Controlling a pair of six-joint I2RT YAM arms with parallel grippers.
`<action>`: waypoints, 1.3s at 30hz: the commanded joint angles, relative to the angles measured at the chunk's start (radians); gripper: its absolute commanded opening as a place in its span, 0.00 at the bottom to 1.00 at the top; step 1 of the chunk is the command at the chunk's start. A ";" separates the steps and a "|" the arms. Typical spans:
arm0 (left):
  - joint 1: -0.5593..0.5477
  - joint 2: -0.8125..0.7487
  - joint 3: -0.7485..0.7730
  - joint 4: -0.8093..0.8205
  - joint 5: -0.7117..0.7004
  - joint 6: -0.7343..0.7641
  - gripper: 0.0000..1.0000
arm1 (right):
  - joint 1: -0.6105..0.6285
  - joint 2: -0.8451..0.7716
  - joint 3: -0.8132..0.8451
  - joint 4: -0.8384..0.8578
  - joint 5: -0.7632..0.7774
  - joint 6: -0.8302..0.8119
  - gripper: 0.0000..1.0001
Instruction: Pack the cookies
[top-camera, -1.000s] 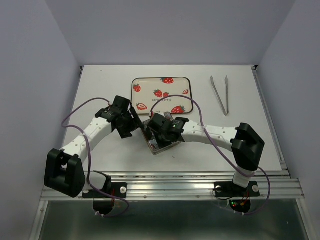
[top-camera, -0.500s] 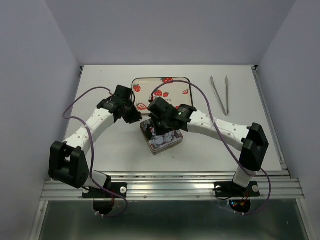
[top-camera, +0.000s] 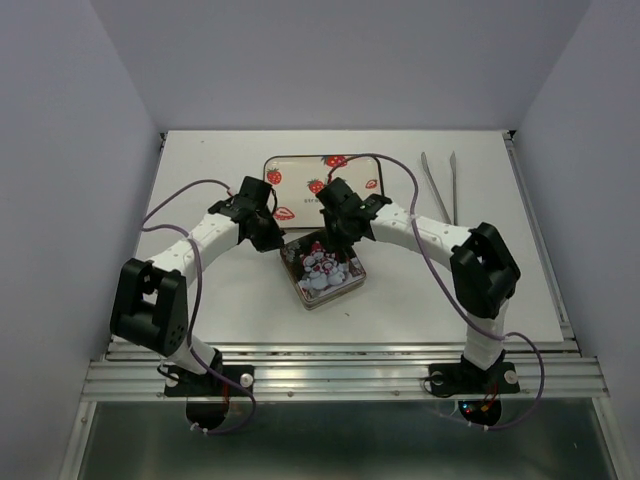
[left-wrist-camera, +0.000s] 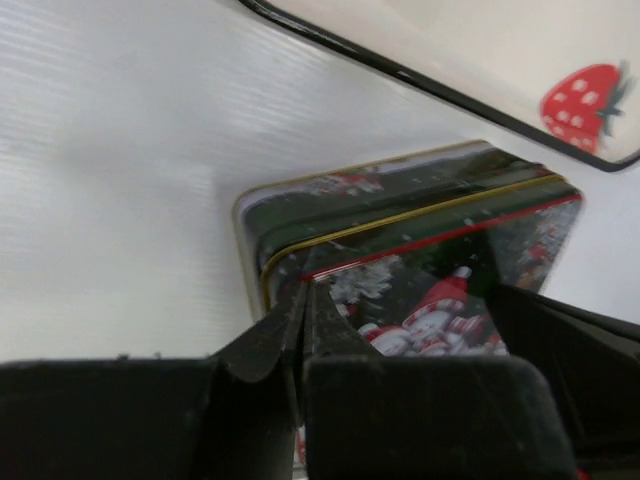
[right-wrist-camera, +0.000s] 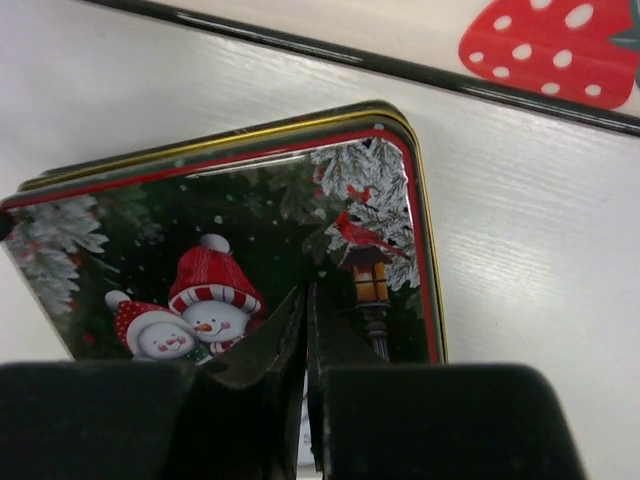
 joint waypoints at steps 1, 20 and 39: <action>-0.003 0.032 -0.078 0.031 -0.021 0.007 0.04 | 0.007 0.063 -0.041 0.071 -0.011 -0.004 0.07; 0.006 0.101 0.312 -0.148 -0.145 0.035 0.00 | 0.007 0.036 0.285 -0.060 -0.072 -0.095 0.09; 0.244 -0.045 0.425 -0.473 -0.190 0.038 0.99 | -0.253 -0.250 0.089 -0.338 0.245 0.295 1.00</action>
